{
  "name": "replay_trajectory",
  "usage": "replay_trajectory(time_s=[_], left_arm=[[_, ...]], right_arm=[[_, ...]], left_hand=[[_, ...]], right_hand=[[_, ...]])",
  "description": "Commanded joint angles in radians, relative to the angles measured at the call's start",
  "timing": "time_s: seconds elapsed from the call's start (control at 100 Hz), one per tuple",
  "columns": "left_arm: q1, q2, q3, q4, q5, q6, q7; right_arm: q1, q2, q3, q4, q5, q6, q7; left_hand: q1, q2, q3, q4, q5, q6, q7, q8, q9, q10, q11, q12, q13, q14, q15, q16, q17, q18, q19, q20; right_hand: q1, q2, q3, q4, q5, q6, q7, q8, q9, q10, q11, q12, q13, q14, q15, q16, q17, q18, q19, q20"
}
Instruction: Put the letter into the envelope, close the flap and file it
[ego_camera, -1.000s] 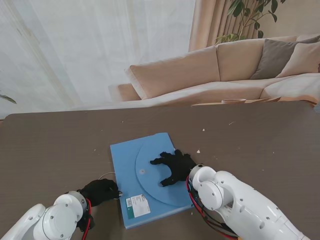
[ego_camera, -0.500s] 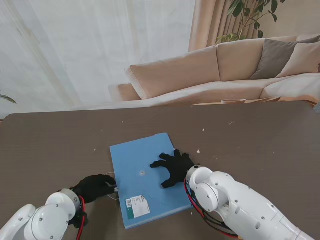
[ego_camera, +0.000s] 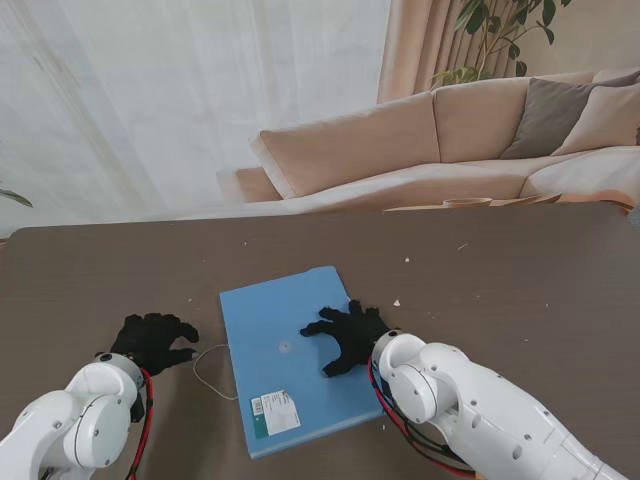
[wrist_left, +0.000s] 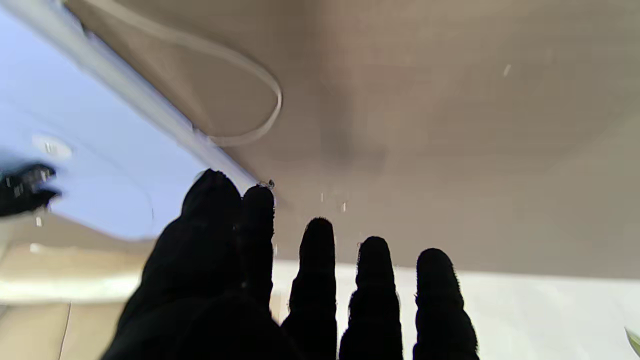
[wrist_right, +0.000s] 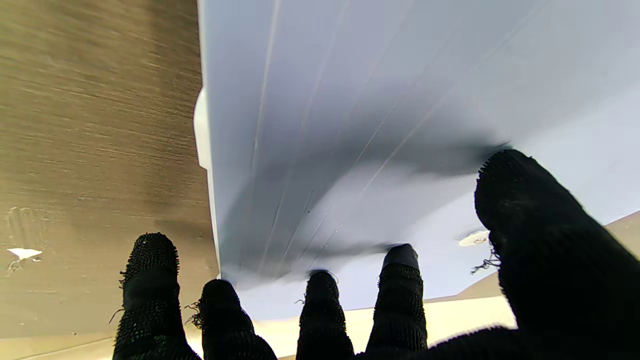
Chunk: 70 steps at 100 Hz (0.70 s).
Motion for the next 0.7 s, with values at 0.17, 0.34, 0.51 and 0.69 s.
replay_trajectory(time_s=[0.17, 0.34, 0.51, 0.69], left_arm=[[0.002, 0.025, 0.008, 0.057, -0.010, -0.162, -0.119], [-0.009, 0.030, 0.044, 0.076, 0.071, -0.189, -0.137], [-0.017, 0.033, 0.059, 0.083, 0.047, -0.188, -0.149], [-0.018, 0.036, 0.067, 0.089, 0.046, -0.214, -0.155]], right_arm=[[-0.012, 0.000, -0.023, 0.019, 0.010, -0.002, 0.030], [-0.006, -0.001, -0.030, 0.022, 0.016, -0.001, 0.029], [0.001, -0.002, -0.039, 0.028, 0.021, -0.001, 0.026], [0.007, -0.003, -0.046, 0.034, 0.027, 0.001, 0.022]], left_hand=[[0.085, -0.027, 0.120, 0.022, -0.047, -0.133, -0.025, -0.106, -0.210, -0.134, -0.156, -0.024, -0.154, -0.136, -0.200, -0.016, -0.052, -0.138, -0.251, 0.098], [0.064, -0.058, 0.150, 0.023, -0.170, -0.166, -0.073, -0.153, -0.260, -0.201, -0.298, -0.009, -0.155, -0.152, -0.252, -0.054, -0.059, -0.165, -0.320, 0.118], [0.024, -0.119, 0.190, 0.009, -0.065, -0.063, 0.104, 0.043, -0.261, -0.202, -0.308, 0.019, -0.153, -0.150, -0.255, -0.137, -0.053, -0.169, -0.376, 0.129], [0.004, -0.233, 0.207, -0.003, -0.221, 0.049, 0.483, 0.580, -0.263, -0.196, -0.300, 0.062, -0.151, -0.143, -0.267, -0.191, -0.052, -0.163, -0.383, 0.117]], right_hand=[[0.019, 0.008, -0.011, 0.004, 0.036, -0.017, 0.029, -0.015, 0.014, 0.002, 0.064, 0.018, 0.041, -0.100, 0.091, 0.037, -0.009, 0.006, -0.022, 0.021], [0.023, 0.011, -0.013, 0.005, 0.039, -0.016, 0.034, -0.018, 0.013, 0.004, 0.065, 0.017, 0.040, -0.102, 0.091, 0.037, -0.009, 0.004, -0.023, 0.025], [0.024, 0.015, -0.014, 0.006, 0.044, -0.012, 0.039, -0.019, 0.014, 0.004, 0.067, 0.017, 0.041, -0.104, 0.092, 0.037, -0.007, 0.002, -0.023, 0.028], [0.029, 0.019, -0.015, 0.008, 0.053, -0.008, 0.047, -0.020, 0.014, 0.004, 0.069, 0.016, 0.041, -0.106, 0.093, 0.037, -0.007, -0.001, -0.024, 0.031]])
